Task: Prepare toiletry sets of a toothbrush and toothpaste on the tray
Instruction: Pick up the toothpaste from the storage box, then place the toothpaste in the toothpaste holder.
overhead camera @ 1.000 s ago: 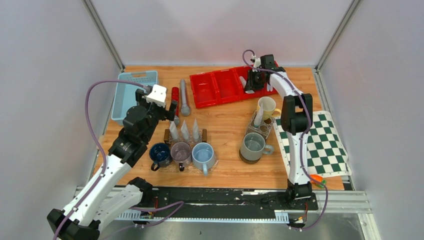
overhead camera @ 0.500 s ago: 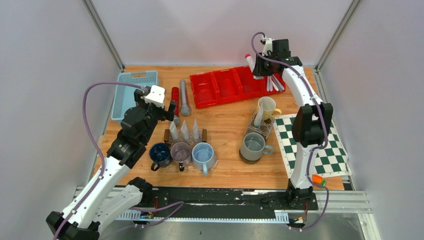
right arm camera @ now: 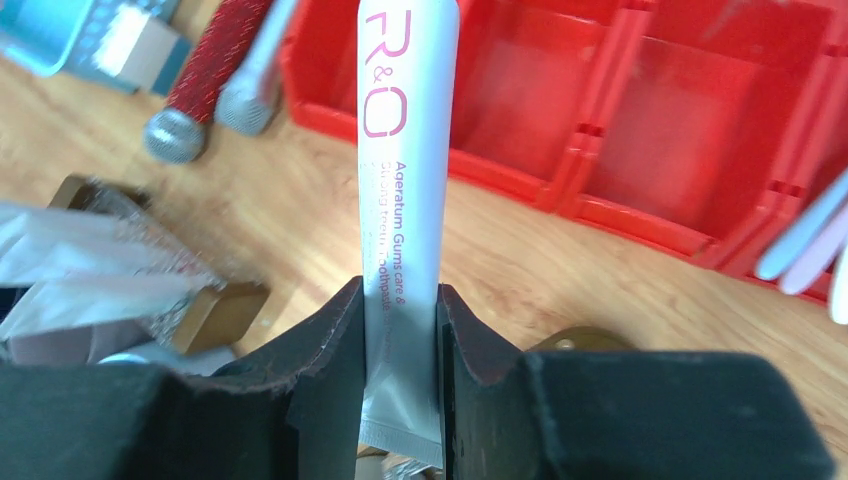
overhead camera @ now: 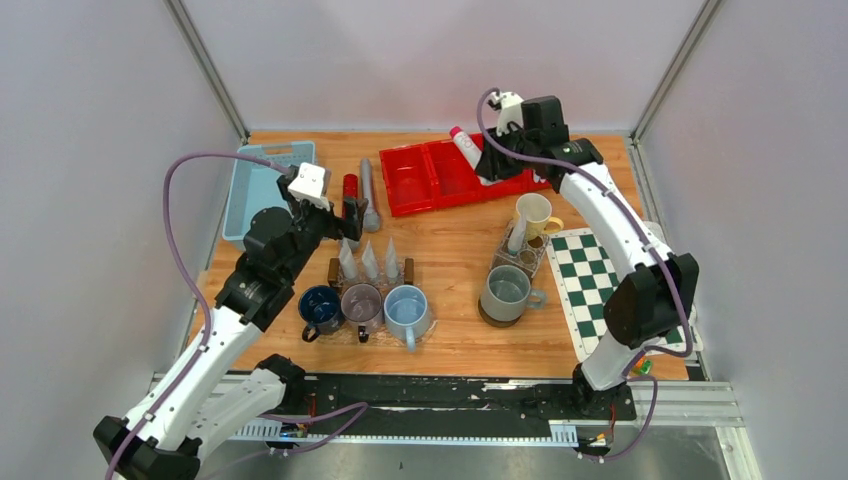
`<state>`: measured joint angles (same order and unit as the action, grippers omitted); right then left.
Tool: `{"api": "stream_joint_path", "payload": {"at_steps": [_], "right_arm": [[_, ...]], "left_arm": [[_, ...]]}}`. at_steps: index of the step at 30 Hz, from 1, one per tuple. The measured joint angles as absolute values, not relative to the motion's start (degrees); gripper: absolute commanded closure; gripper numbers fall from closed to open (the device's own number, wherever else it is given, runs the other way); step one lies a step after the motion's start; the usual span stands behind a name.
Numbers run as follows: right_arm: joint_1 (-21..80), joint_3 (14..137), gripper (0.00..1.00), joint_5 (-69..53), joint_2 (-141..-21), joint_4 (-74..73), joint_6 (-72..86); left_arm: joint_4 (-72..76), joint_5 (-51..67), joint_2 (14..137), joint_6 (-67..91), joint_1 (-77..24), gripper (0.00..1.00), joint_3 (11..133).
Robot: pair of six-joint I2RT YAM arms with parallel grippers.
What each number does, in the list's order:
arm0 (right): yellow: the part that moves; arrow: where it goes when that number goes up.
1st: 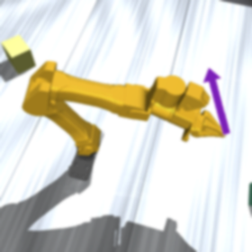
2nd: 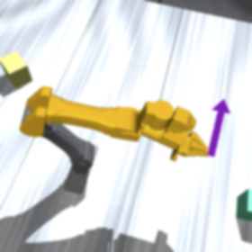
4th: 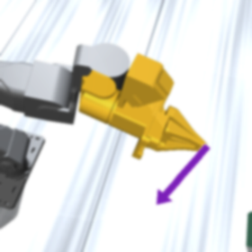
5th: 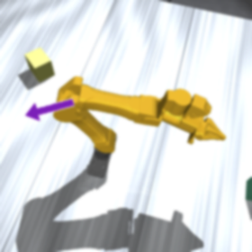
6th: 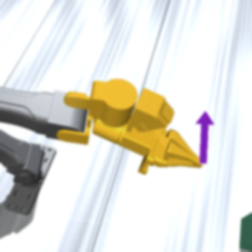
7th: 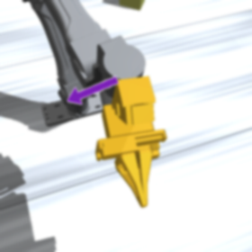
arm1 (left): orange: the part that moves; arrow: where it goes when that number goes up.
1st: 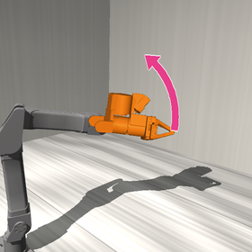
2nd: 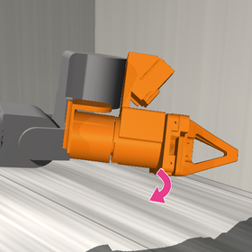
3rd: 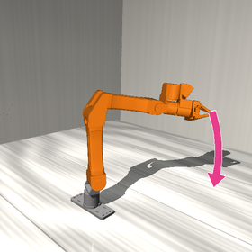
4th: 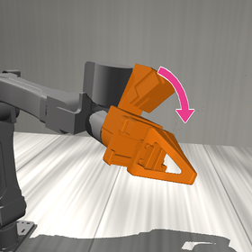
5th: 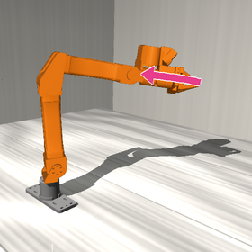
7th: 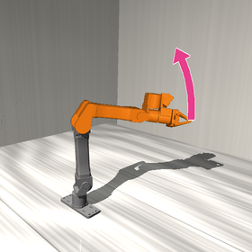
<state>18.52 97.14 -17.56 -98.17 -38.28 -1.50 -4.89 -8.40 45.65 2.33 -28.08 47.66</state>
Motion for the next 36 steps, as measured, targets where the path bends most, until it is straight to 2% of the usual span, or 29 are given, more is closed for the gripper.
{"api": "stream_joint_path", "payload": {"at_steps": [10,21,27,36], "right_arm": [[30.2,88.2,0.88,-20.0,-88.9,-37.1,-5.0],[36.0,82.1,0.89,-23.7,-82.4,-35.2,-7.3],[37.1,80.9,0.89,-25.3,-80.7,-33.1,-8.1],[37.1,79.4,0.9,-27.0,-79.5,-30.4,-8.2]], "left_arm": [[-3.5,0.0,48.5,14.7,-28.1,0.0,50.8],[-2.3,7.0,54.4,24.0,-26.7,0.01,55.1],[0.3,12.3,57.3,29.8,-24.0,0.05,55.1],[6.7,21.3,59.6,39.0,-21.3,0.17,54.4]]}}
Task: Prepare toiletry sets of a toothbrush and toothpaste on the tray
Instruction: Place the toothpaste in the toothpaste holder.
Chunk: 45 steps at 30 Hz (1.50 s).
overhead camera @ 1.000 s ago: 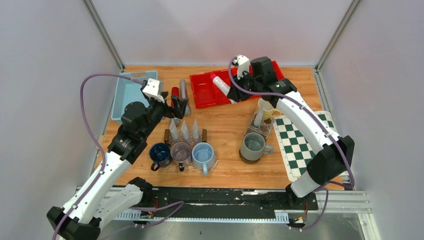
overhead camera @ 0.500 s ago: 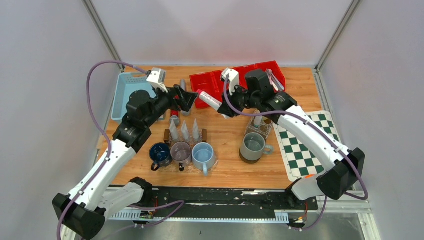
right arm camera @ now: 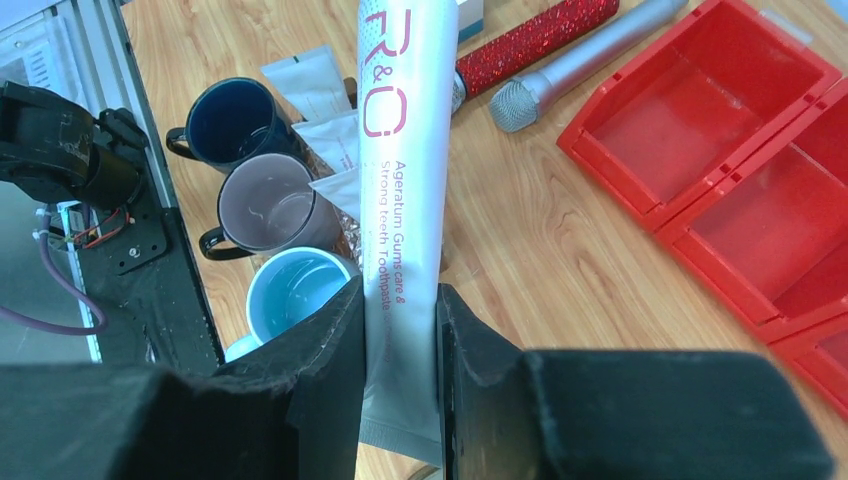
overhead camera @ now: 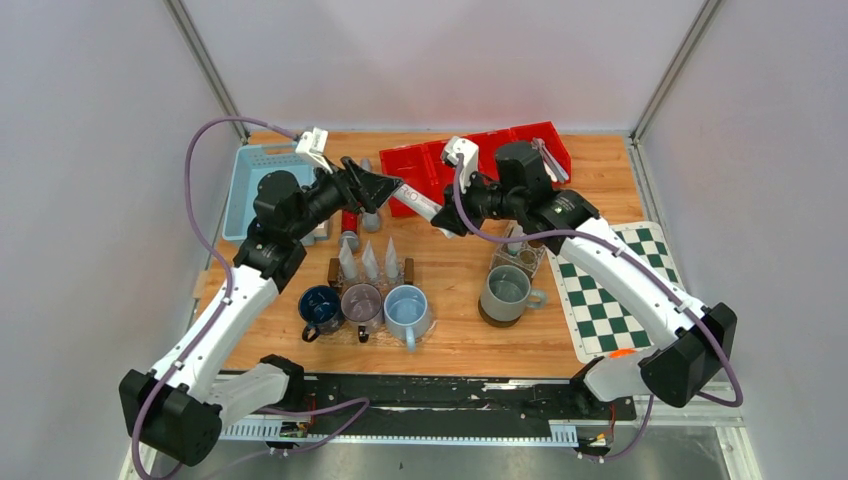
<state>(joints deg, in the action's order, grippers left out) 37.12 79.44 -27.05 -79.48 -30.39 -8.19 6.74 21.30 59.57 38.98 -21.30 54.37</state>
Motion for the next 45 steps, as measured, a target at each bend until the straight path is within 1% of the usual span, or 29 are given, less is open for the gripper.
{"api": "stream_joint_path", "payload": {"at_steps": [3,6,16,18,19,20,21,22,23,24,25,26,27,29,33,36,39,45], "right_arm": [[37.1,78.8,0.9,-27.5,-79.1,-28.9,-8.2],[37.1,78.0,0.9,-27.9,-78.5,-27.9,-8.3],[37.1,76.7,0.9,-28.9,-77.4,-24.8,-8.3],[37.1,76.5,0.9,-28.9,-77.4,-24.4,-8.3],[37.1,76.5,0.9,-29.0,-77.4,-24.3,-8.3],[37.1,76.5,0.89,-29.1,-77.4,-24.0,-8.4],[37.1,76.4,0.88,-29.1,-77.4,-23.6,-8.6],[37.1,76.3,0.86,-29.1,-77.4,-23.2,-8.7],[37.1,76.2,0.85,-29.1,-77.4,-22.9,-8.8],[37.1,76.0,0.83,-29.0,-77.4,-22.5,-8.9],[37.1,75.7,0.81,-29.1,-77.4,-22.1,-9.0],[37.1,75.6,0.77,-29.1,-77.4,-22.0,-9.1],[37.1,75.4,0.72,-29.1,-77.4,-21.6,-9.1],[37.1,74.7,0.58,-29.0,-77.4,-20.6,-9.1],[37.1,73.1,0.35,-27.8,-77.3,-17.8,-7.4],[37.1,70.8,0.22,-25.2,-76.2,-13.7,-4.6],[37.1,68.2,0.13,-22.0,-74.1,-8.9,-0.4],[37.1,61.9,0.07,-14.3,-69.5,3.5,12.2]], "left_arm": [[7.9,23.2,60.1,40.9,-21.1,0.19,54.0],[9.0,24.8,60.8,42.9,-20.8,0.24,53.4],[13.5,29.4,63.3,49.1,-20.2,0.44,51.7],[14.3,30.2,63.7,50.2,-20.2,0.51,51.6],[14.7,30.4,63.8,50.6,-20.1,0.57,51.5],[15.2,30.7,63.9,51.1,-20.0,0.61,51.4],[15.6,30.9,63.9,51.6,-19.8,0.67,51.2],[16.1,31.0,63.9,52.2,-19.7,0.7,51.0],[16.6,31.2,63.9,52.7,-19.7,0.76,50.9],[17.2,31.3,63.9,53.1,-19.7,0.79,50.8],[17.9,31.3,63.9,53.3,-19.6,0.85,50.6],[18.4,31.3,63.9,53.5,-19.5,0.88,50.3],[19.3,31.4,63.9,53.9,-19.4,0.93,49.8],[20.6,31.2,63.9,54.2,-19.3,0.99,49.0],[24.2,30.0,63.4,56.1,-19.3,1.0,45.8],[27.0,27.6,62.3,57.7,-19.3,1.0,42.7],[29.7,24.4,60.7,59.4,-19.3,1.0,40.3],[37.1,17.1,58.0,63.6,-19.3,1.0,36.0]]}}
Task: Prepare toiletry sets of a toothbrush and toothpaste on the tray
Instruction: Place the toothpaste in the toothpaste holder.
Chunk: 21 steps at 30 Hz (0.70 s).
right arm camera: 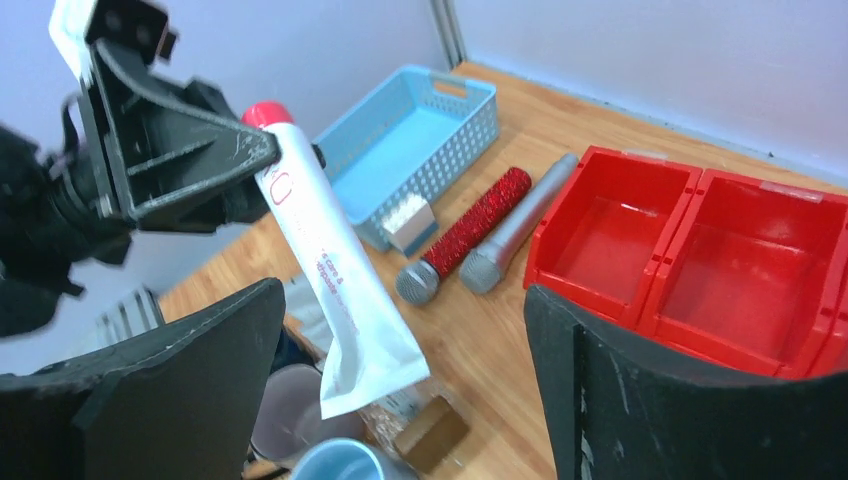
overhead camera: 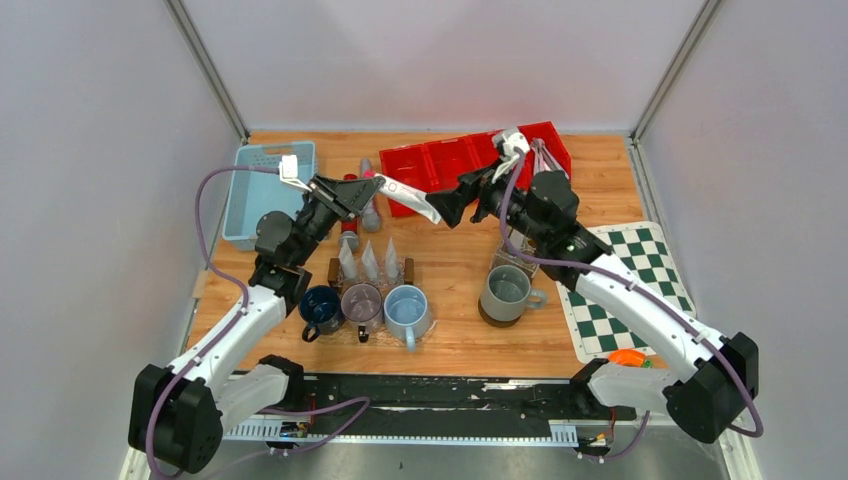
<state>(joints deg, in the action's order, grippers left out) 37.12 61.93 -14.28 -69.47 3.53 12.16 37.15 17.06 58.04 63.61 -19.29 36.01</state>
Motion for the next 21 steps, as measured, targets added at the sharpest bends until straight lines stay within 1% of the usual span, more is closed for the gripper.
{"api": "stream_joint_path", "payload": {"at_steps": [4,9,14,21], "right_arm": [[37.1,55.6,0.07,-8.4,-66.4,12.7,23.0],[37.1,51.3,0.09,-3.3,-66.3,22.1,35.0],[37.2,51.2,0.14,-1.4,-68.9,29.5,43.5],[38.3,51.2,0.24,-0.1,-73.5,37.1,48.0]], "left_arm": [[41.8,13.1,57.8,66.5,-19.3,1.0,34.1],[47.1,10.0,59.0,70.7,-19.3,1.0,33.6],[51.5,8.5,61.8,74.5,-19.6,1.0,33.6],[53.6,3.1,63.3,76.8,-22.9,1.0,33.7]]}}
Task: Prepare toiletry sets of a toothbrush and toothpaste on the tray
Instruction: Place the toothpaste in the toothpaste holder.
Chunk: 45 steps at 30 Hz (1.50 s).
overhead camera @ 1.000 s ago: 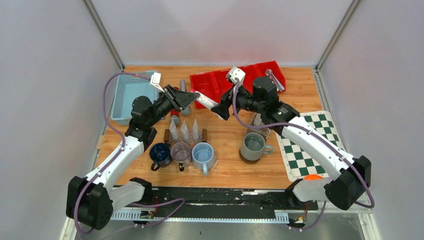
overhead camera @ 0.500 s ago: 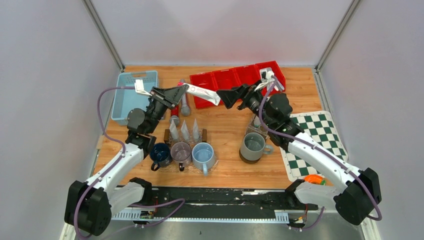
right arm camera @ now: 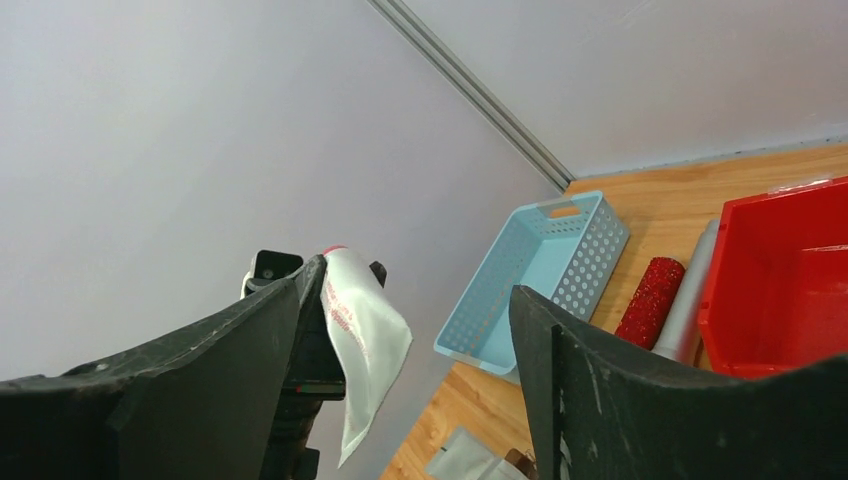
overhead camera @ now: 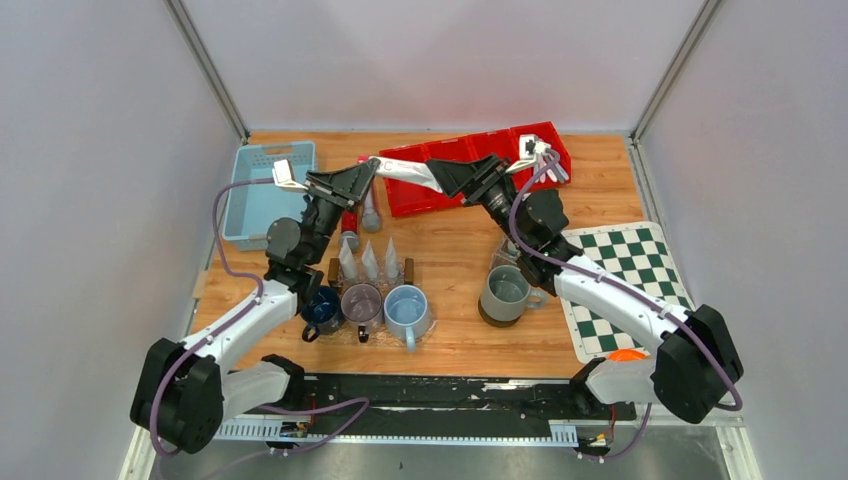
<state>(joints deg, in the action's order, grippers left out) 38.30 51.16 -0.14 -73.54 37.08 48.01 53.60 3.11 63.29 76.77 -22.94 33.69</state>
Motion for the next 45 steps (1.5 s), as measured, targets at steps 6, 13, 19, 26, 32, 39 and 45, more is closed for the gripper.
{"api": "stream_joint_path", "payload": {"at_steps": [6,13,19,26,32,39,45], "right_arm": [[39.3,51.2,0.38,2.0,-76.1,40.5,49.3],[39.3,51.1,0.65,3.7,-76.6,43.1,50.3],[39.4,50.9,0.97,4.3,-76.5,44.9,51.2],[39.6,49.7,1.0,5.7,-74.9,44.8,49.5],[40.2,49.5,1.0,5.1,-72.0,42.0,45.1],[40.3,49.7,0.6,4.2,-69.7,36.9,40.7],[39.6,49.7,0.49,4.3,-67.7,36.8,39.4]], "left_arm": [[55.8,-2.7,64.4,77.1,-27.4,1.0,34.0],[59.9,-8.3,67.8,78.0,-31.0,1.0,34.2],[63.8,-12.0,69.8,78.5,-33.0,1.0,33.8],[67.3,-12.8,70.3,78.7,-34.0,0.78,32.6],[70.5,-12.3,70.4,80.3,-34.8,0.74,30.7],[73.1,-12.0,72.3,83.8,-35.1,1.0,29.1],[73.6,-15.4,73.8,86.3,-34.2,1.0,28.8]]}}
